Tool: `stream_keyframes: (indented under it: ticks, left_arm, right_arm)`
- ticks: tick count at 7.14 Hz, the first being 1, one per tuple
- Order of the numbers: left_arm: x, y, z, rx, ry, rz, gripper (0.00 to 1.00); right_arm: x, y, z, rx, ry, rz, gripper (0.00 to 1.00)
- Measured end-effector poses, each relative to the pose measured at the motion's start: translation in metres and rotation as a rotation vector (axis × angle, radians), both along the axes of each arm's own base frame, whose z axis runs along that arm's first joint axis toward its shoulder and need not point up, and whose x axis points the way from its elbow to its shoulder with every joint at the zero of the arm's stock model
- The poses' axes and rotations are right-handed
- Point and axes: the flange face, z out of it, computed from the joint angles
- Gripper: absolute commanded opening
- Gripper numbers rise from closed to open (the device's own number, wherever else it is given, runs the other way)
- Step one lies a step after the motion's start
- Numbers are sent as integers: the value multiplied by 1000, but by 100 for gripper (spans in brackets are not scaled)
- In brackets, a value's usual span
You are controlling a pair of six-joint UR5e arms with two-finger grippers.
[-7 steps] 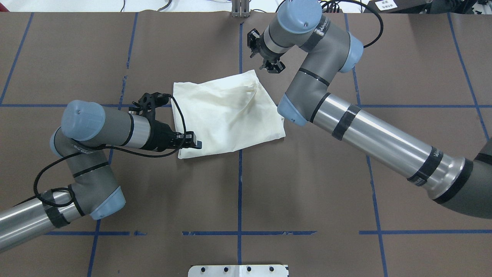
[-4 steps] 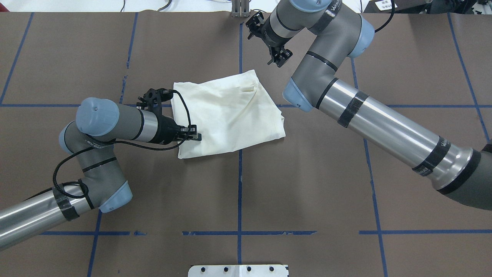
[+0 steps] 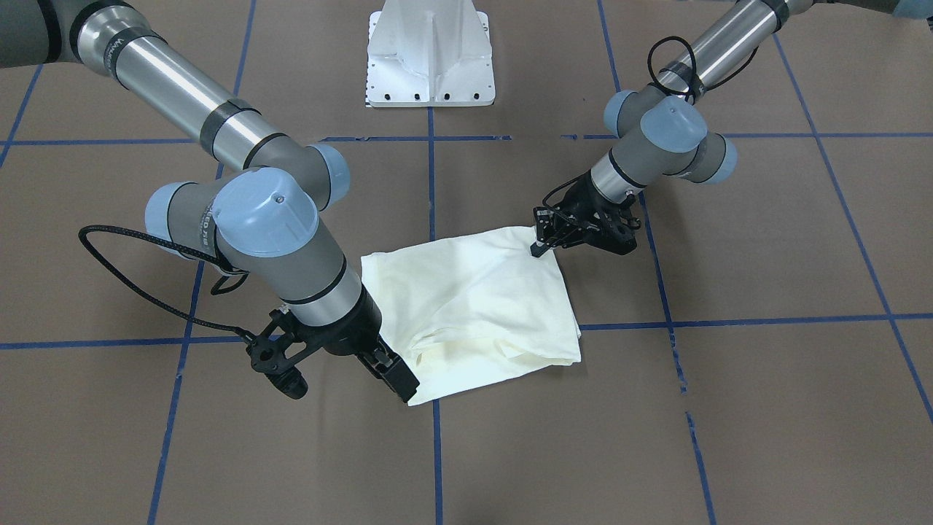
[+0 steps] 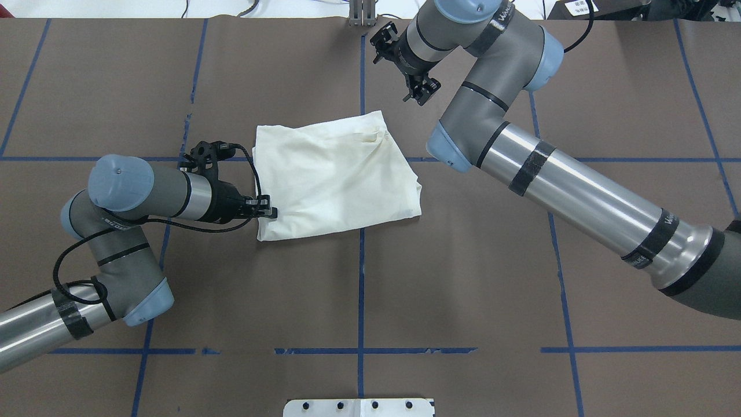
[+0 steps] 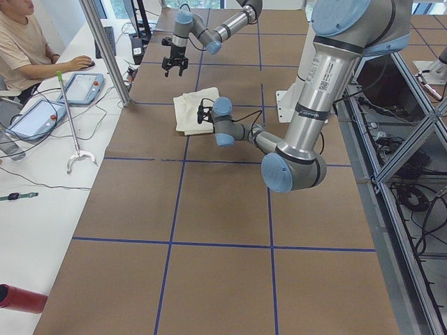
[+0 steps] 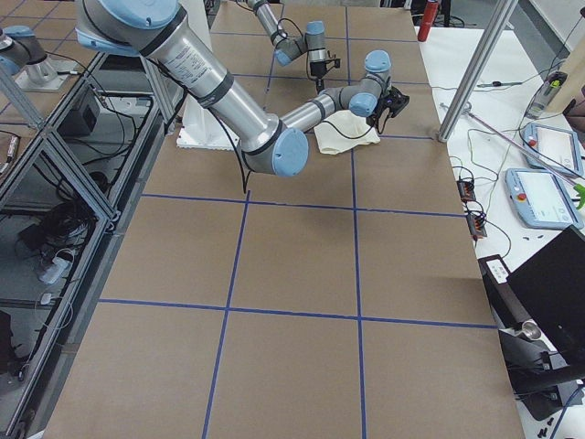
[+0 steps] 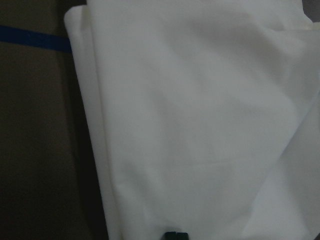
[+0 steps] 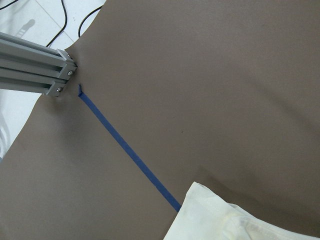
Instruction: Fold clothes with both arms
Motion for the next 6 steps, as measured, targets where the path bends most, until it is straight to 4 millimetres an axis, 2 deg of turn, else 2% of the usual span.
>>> stream_keyframes:
  ticks: [3,4,5,6]
  left_arm:
    - [-37,-31,-2,9,3,-62,0]
    - [-52,-43,-3,8,6,-82,0]
    - [-63,-50,-5,8,9,-97,0]
    - [-66,-53,-5,8,10,-104,0]
  right_arm:
    - [-59,44,1,17,27,-12,100]
    - [-78,60,4,15,38,-6,96]
    - [-92,71,6,7,44,1,78]
    - [-98,75,7,-5,45,9,14]
